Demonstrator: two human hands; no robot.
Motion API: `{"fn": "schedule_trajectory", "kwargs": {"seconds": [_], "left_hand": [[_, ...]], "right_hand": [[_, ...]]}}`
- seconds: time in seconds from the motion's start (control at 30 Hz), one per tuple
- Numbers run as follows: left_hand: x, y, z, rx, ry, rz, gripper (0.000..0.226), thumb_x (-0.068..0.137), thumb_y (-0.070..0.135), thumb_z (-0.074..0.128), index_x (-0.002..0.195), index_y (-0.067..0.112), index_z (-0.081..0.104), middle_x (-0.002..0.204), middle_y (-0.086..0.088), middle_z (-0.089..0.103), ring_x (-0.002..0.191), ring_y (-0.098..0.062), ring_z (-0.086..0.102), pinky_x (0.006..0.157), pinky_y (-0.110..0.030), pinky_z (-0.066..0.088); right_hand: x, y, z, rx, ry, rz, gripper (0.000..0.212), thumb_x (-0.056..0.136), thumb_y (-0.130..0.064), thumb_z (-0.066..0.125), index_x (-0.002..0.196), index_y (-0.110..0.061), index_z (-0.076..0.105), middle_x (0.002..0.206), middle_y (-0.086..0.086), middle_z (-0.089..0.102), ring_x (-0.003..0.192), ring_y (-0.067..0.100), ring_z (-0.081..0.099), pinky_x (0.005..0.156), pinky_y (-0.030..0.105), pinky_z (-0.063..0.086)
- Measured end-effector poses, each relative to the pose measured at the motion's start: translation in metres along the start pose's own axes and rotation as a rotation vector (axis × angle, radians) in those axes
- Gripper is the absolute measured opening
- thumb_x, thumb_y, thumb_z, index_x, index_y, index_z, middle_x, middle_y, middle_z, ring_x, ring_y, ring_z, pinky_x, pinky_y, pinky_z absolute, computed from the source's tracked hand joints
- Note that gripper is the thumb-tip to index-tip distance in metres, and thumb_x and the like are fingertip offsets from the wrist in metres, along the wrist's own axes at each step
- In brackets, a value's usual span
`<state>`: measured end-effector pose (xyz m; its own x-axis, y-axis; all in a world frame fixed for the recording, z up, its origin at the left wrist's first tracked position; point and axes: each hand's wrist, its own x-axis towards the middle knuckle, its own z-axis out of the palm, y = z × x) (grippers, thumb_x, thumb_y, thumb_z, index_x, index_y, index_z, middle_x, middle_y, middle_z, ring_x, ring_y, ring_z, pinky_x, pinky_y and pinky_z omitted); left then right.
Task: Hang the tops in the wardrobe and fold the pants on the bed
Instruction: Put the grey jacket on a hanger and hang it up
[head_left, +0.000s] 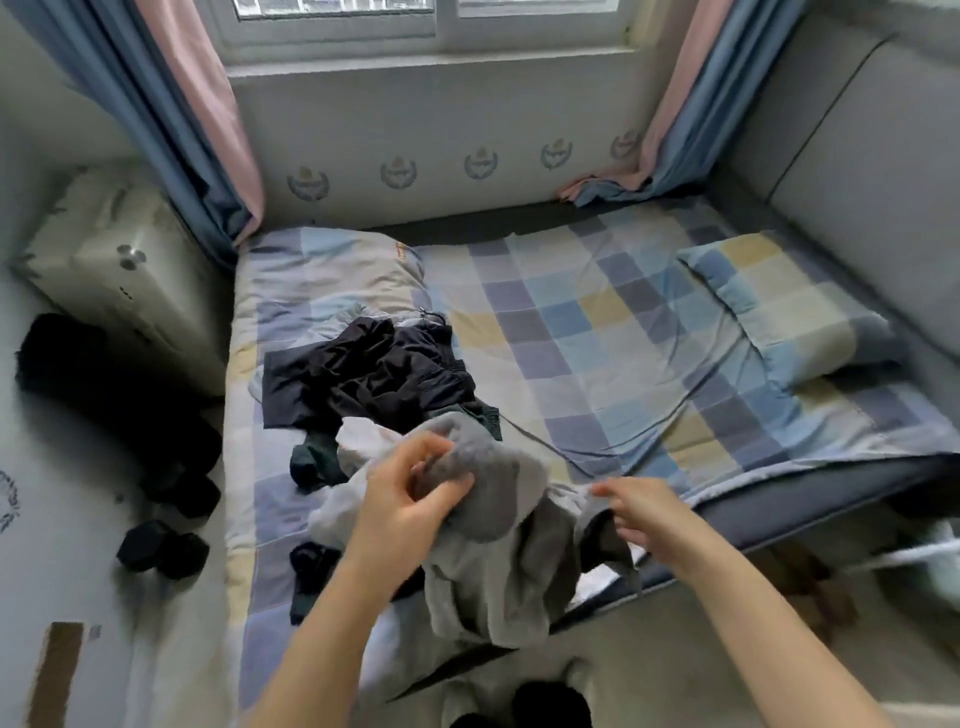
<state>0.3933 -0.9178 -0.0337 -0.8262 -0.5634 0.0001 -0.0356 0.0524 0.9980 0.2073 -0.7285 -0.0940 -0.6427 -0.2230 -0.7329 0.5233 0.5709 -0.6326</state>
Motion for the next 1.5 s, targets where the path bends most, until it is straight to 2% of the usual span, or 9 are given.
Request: {"fn": "schedule_trajectory", "kwargs": {"seconds": [0.17, 0.27, 0.43, 0.6, 0.73, 0.9, 1.1, 1.3, 1.5], "left_hand": [[-0.004, 0.023, 0.076, 0.147, -0.463, 0.147, 0.012, 0.076, 0.004, 0.072, 0.08, 0.004, 0.061, 0.077, 0.006, 0.055, 0.072, -0.008, 0.051, 0.067, -0.023, 0.039], [-0.011, 0.026, 0.105, 0.165, -0.588, 0.126, 0.012, 0.075, 0.008, 0.073, 0.081, 0.008, 0.064, 0.082, 0.004, 0.06, 0.076, -0.017, 0.055, 0.069, -0.027, 0.041], [-0.017, 0.014, 0.138, 0.107, -0.694, -0.067, 0.019, 0.085, 0.027, 0.073, 0.103, 0.028, 0.069, 0.09, 0.016, 0.062, 0.084, 0.0, 0.062, 0.078, -0.014, 0.044], [-0.003, -0.015, 0.163, -0.174, -0.307, -0.549, 0.015, 0.095, 0.013, 0.06, 0.11, 0.017, 0.057, 0.09, -0.009, 0.062, 0.076, -0.029, 0.072, 0.052, -0.037, 0.056], [0.025, -0.044, 0.189, 0.299, 0.071, -0.393, 0.033, 0.082, -0.001, 0.066, 0.1, 0.018, 0.046, 0.102, -0.015, 0.058, 0.093, -0.031, 0.064, 0.076, -0.04, 0.055], [0.042, -0.05, 0.243, 0.46, 0.06, -0.397, 0.049, 0.085, -0.006, 0.056, 0.131, 0.007, 0.042, 0.126, -0.018, 0.047, 0.104, -0.036, 0.053, 0.085, -0.04, 0.041], [0.051, 0.0, 0.314, 0.109, -0.174, -0.428, 0.045, 0.078, -0.02, 0.042, 0.089, 0.011, 0.072, 0.072, -0.01, 0.073, 0.08, -0.03, 0.066, 0.068, -0.036, 0.059], [0.039, 0.093, 0.415, -0.018, -0.21, -0.298, 0.034, 0.094, -0.002, 0.042, 0.073, 0.013, 0.063, 0.043, 0.009, 0.059, 0.036, -0.004, 0.052, 0.035, -0.011, 0.036], [-0.005, 0.16, 0.504, -0.04, -0.496, -0.208, 0.046, 0.09, -0.003, 0.046, 0.066, 0.022, 0.077, 0.059, -0.003, 0.071, 0.055, -0.013, 0.069, 0.043, -0.019, 0.048]], "right_hand": [[-0.03, -0.037, -0.013, 0.19, -0.387, 0.11, 0.06, 0.091, -0.062, 0.045, 0.084, -0.006, 0.067, 0.072, 0.013, 0.067, 0.058, 0.024, 0.064, 0.052, 0.028, 0.051], [-0.033, -0.04, -0.023, 0.092, -0.222, -0.027, 0.015, 0.09, -0.009, 0.06, 0.078, 0.0, 0.057, 0.057, 0.012, 0.056, 0.044, 0.018, 0.055, 0.046, 0.024, 0.043], [-0.04, -0.027, -0.084, 0.418, -0.175, -0.229, 0.023, 0.086, 0.016, 0.047, 0.092, 0.006, 0.067, 0.07, 0.014, 0.071, 0.055, 0.019, 0.067, 0.053, 0.025, 0.056], [-0.072, -0.029, -0.151, 0.66, -0.172, -0.324, 0.032, 0.093, 0.005, 0.035, 0.1, -0.001, 0.066, 0.081, 0.011, 0.071, 0.071, 0.017, 0.066, 0.067, 0.024, 0.053], [-0.105, -0.024, -0.197, 0.625, -0.174, -0.44, 0.028, 0.093, 0.001, 0.039, 0.1, 0.0, 0.067, 0.089, 0.016, 0.069, 0.077, 0.022, 0.066, 0.071, 0.029, 0.054], [-0.143, -0.015, -0.255, 0.629, -0.165, -0.592, 0.025, 0.082, -0.008, 0.052, 0.081, -0.012, 0.076, 0.082, 0.01, 0.071, 0.074, 0.018, 0.068, 0.067, 0.026, 0.056], [-0.175, 0.031, -0.36, 0.746, 0.326, -0.7, 0.031, 0.09, -0.009, 0.043, 0.081, -0.017, 0.071, 0.08, 0.007, 0.07, 0.075, 0.016, 0.066, 0.063, 0.025, 0.054], [-0.188, 0.108, -0.438, 0.868, 0.67, -0.592, 0.042, 0.089, -0.009, 0.039, 0.062, -0.022, 0.068, 0.063, 0.002, 0.064, 0.06, 0.012, 0.06, 0.053, 0.022, 0.048], [-0.188, 0.174, -0.476, 0.763, 0.932, -0.47, 0.038, 0.093, -0.003, 0.043, 0.074, -0.024, 0.069, 0.063, -0.013, 0.068, 0.064, 0.003, 0.062, 0.056, 0.019, 0.049]]}}
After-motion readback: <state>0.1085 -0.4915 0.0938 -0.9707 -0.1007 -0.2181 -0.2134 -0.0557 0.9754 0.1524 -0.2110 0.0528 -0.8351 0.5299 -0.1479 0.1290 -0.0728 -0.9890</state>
